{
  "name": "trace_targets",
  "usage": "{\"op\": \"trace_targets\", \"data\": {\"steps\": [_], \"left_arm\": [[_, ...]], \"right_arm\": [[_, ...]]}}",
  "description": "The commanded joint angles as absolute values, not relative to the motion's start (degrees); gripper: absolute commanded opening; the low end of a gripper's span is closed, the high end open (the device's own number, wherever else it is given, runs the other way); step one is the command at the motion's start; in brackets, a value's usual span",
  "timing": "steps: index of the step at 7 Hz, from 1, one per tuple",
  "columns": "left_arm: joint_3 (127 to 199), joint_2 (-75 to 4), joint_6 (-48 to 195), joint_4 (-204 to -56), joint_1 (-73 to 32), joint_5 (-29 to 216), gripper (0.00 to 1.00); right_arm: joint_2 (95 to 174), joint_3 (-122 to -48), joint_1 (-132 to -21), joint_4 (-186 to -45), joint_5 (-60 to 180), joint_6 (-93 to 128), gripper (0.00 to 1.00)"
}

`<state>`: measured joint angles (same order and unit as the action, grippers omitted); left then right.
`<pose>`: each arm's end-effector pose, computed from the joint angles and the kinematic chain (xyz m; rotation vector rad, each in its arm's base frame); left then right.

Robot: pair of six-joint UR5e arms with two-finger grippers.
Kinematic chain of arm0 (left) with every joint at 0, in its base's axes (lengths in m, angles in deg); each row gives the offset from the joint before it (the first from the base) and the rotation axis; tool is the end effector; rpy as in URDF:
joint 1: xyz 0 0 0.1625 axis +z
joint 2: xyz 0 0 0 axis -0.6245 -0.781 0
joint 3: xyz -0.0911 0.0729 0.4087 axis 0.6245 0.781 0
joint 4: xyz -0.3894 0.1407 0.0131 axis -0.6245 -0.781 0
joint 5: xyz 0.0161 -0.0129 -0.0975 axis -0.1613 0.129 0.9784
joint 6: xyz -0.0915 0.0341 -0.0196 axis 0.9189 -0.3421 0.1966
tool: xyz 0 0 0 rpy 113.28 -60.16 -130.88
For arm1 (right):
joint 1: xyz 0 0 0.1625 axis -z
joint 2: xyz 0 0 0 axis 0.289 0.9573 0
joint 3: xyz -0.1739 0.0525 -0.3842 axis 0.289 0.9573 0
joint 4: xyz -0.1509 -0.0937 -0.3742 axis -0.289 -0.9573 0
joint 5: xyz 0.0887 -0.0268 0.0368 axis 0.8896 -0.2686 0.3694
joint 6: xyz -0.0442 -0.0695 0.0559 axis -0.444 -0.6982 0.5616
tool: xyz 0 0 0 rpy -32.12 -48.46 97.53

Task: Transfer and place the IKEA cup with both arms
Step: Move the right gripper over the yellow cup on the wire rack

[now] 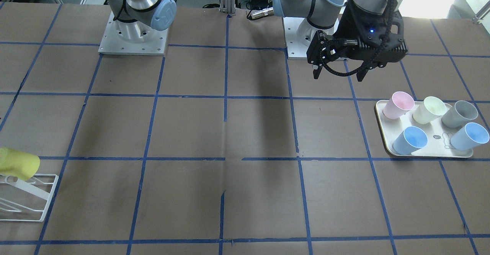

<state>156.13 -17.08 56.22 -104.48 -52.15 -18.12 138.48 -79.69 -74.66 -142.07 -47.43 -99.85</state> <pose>-0.1398 -0.5042 0.5289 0.0841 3.1328 -0.1158 -0.1972 -0.5821 0.3766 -1.7488 2.5460 -0.1247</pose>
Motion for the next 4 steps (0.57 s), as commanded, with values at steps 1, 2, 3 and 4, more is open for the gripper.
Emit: {"op": "trace_targets", "data": {"steps": [1,2,3,4], "left_arm": [[156.17,-17.08,56.23,-104.46,-52.14,-18.13,1.0],[156.17,-17.08,56.23,-104.46,-52.14,-18.13,1.0],[156.17,-17.08,56.23,-104.46,-52.14,-18.13,1.0],[156.25,-17.08,56.23,-104.46,-52.14,-18.13,1.0]], "right_arm": [[138.09,-84.03,-74.81,-149.36,-47.02,-101.17,1.0],[137.83,-85.26,-74.81,-151.22,-47.02,-101.36,1.0],[136.61,-85.36,-74.81,-151.85,-47.02,-101.53,1.0],[136.25,-85.1,-74.81,-152.29,-47.02,-101.97,1.0]]}}
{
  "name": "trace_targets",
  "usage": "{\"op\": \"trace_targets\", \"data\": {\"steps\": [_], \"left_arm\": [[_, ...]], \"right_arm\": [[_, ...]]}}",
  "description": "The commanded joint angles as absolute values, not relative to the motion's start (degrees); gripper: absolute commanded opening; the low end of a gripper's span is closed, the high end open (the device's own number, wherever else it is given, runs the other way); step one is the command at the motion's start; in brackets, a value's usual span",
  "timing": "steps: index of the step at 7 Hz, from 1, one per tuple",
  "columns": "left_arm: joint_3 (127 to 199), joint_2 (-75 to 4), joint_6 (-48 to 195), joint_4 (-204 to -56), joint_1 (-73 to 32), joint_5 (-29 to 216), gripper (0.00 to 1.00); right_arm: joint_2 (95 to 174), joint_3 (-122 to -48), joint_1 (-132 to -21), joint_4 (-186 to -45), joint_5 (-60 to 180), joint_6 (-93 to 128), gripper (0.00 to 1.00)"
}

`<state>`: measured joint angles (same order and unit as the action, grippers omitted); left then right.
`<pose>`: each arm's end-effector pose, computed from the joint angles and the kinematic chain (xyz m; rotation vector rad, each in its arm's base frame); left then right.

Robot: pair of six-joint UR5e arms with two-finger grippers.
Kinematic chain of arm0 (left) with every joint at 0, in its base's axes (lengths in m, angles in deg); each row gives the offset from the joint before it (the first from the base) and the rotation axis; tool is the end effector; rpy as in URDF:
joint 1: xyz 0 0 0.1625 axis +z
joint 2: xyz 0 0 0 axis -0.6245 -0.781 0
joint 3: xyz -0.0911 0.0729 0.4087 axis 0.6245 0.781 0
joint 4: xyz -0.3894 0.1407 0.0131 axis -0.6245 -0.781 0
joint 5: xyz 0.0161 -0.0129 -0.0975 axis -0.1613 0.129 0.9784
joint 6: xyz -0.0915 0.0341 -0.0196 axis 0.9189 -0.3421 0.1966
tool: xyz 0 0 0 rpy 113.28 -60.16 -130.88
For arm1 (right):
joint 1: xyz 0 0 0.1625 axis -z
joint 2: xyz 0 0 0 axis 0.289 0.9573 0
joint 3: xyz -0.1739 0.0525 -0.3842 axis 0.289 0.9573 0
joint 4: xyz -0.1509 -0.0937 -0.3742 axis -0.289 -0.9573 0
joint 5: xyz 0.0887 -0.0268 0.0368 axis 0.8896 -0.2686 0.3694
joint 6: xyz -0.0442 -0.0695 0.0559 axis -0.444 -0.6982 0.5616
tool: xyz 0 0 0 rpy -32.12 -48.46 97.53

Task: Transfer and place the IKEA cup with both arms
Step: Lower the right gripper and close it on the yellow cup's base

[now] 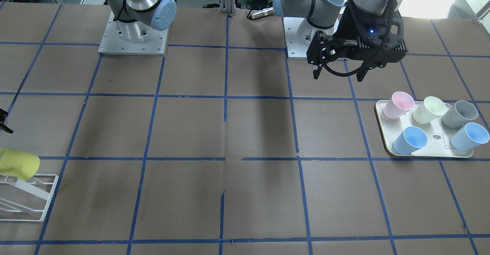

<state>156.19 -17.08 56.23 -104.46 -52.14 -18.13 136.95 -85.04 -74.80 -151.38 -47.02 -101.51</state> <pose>-0.1397 -0.5042 0.5284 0.0835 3.1327 -0.1147 -0.1957 -0.5839 0.3326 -1.8120 2.5454 -0.1630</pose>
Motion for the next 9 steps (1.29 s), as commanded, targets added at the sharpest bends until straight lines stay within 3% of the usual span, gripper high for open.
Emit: {"op": "trace_targets", "data": {"steps": [1,9], "left_arm": [[156.25,-17.08,56.23,-104.46,-52.14,-18.13,1.0],[156.61,-16.9,56.23,-104.46,-52.14,-18.13,1.0]], "right_arm": [[135.46,-84.93,-74.81,-153.16,-46.32,-102.06,1.0],[133.96,-85.45,-74.98,-153.53,-45.26,-101.8,0.97]]}}
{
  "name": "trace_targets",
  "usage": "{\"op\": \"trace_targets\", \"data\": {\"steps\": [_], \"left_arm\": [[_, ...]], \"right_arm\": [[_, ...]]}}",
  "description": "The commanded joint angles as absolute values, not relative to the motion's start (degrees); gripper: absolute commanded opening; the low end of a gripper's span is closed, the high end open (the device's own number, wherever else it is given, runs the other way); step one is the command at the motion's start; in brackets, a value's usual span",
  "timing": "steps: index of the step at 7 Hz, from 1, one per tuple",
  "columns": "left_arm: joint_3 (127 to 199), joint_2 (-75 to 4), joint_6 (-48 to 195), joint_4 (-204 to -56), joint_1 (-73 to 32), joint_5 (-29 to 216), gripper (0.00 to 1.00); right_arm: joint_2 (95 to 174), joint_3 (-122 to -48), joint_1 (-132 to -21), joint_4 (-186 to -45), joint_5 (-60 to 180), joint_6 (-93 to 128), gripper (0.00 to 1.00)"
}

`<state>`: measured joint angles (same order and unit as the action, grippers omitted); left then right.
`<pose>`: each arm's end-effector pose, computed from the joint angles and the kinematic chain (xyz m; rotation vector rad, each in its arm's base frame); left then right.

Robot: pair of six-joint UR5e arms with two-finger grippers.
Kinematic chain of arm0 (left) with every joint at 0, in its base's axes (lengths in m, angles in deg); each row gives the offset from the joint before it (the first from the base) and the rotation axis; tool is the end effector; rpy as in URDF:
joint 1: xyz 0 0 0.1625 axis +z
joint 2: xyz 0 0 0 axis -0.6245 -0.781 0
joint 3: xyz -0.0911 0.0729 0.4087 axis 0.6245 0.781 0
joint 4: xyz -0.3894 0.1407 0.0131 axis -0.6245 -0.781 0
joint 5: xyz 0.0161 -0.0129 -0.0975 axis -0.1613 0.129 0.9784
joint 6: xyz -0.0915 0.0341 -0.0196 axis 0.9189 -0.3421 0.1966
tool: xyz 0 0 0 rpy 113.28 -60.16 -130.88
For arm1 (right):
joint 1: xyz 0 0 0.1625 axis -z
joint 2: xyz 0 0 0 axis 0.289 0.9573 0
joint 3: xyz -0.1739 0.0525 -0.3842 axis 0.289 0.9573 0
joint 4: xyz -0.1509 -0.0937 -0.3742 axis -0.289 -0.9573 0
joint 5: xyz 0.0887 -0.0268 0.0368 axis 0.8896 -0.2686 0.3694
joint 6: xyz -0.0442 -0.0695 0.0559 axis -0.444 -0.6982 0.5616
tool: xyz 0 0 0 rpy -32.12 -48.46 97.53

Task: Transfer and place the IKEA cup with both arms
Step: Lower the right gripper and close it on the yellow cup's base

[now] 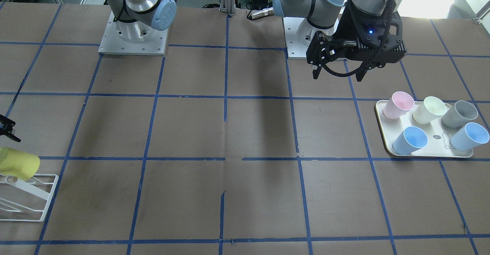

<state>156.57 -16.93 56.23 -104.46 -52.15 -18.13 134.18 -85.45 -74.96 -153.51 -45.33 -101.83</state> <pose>-0.1398 -0.5028 0.5264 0.0838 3.1330 -0.1084 -0.1966 -0.5939 0.3042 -1.8042 2.5143 -0.1929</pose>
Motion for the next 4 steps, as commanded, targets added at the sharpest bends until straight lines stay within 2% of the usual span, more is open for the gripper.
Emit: {"op": "trace_targets", "data": {"steps": [1,3,4], "left_arm": [[156.61,-16.9,56.23,-104.46,-52.14,-18.13,1.0],[156.78,-16.82,56.31,-104.46,-52.23,-18.13,1.0],[156.78,-16.9,56.23,-104.46,-52.23,-18.13,1.0]], "right_arm": [[133.87,-85.54,-74.98,-153.53,-44.48,-101.62,0.96],[133.87,-85.45,-74.9,-153.53,-44.55,-101.45,0.86],[133.96,-85.45,-74.9,-153.53,-44.64,-101.36,0.67]]}}
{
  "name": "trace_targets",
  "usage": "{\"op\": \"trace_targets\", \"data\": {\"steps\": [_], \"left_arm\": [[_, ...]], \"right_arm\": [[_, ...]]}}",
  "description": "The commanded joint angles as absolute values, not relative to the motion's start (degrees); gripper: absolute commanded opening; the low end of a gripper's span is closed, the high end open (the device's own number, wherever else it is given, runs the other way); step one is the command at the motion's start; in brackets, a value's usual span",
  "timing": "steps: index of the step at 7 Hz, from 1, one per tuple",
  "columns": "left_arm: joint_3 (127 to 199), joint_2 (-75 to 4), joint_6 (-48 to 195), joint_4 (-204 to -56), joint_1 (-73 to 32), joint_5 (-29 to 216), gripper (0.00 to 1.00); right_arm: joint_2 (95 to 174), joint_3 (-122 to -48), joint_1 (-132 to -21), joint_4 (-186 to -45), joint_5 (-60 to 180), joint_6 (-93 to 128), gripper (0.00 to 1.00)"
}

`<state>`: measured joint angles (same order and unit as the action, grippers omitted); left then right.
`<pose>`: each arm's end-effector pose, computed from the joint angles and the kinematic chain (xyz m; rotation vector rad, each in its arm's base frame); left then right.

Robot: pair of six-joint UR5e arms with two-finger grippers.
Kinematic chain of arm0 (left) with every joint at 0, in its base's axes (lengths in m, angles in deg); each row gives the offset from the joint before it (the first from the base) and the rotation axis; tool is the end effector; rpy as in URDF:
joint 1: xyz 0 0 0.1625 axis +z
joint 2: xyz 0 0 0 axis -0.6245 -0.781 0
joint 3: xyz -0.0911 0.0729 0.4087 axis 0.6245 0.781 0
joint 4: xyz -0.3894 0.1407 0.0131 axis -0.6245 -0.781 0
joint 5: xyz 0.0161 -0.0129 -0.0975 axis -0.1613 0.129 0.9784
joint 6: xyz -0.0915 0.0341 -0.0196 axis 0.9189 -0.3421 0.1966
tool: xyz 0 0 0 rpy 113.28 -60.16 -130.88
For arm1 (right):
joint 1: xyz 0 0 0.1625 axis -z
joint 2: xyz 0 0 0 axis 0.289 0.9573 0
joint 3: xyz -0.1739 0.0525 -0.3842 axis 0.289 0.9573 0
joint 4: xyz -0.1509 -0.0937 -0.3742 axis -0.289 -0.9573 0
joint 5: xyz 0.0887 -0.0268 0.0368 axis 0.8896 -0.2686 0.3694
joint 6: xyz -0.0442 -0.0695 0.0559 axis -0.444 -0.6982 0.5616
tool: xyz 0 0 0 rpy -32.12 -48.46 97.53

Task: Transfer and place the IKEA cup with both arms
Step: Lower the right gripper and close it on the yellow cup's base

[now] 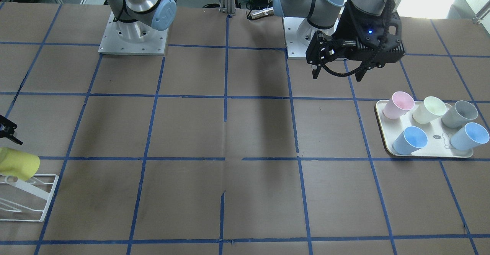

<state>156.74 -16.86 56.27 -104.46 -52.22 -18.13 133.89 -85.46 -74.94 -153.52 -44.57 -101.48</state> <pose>-0.1404 -0.5020 0.5255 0.0847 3.1331 -0.1057 -0.1960 -0.5951 0.3013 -1.7893 2.5113 -0.2080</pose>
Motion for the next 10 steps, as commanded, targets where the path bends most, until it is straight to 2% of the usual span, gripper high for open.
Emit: {"op": "trace_targets", "data": {"steps": [1,3,6,10], "left_arm": [[156.26,-17.08,56.23,-104.46,-52.23,-18.13,1.0],[156.25,-17.17,56.23,-104.46,-52.23,-18.04,1.0],[155.99,-17.43,56.23,-104.54,-52.23,-17.95,1.0],[155.82,-17.26,56.23,-104.37,-52.14,-17.25,1.0]], "right_arm": [[133.96,-85.36,-74.98,-153.53,-44.56,-101.36,0.6],[134.31,-85.1,-74.98,-153.53,-44.64,-101.27,0.55],[135.8,-82.92,-74.9,-152.57,-45.61,-101.44,0.53],[144.05,-82.2,-74.9,-146.68,-50.26,-101.53,0.53]]}}
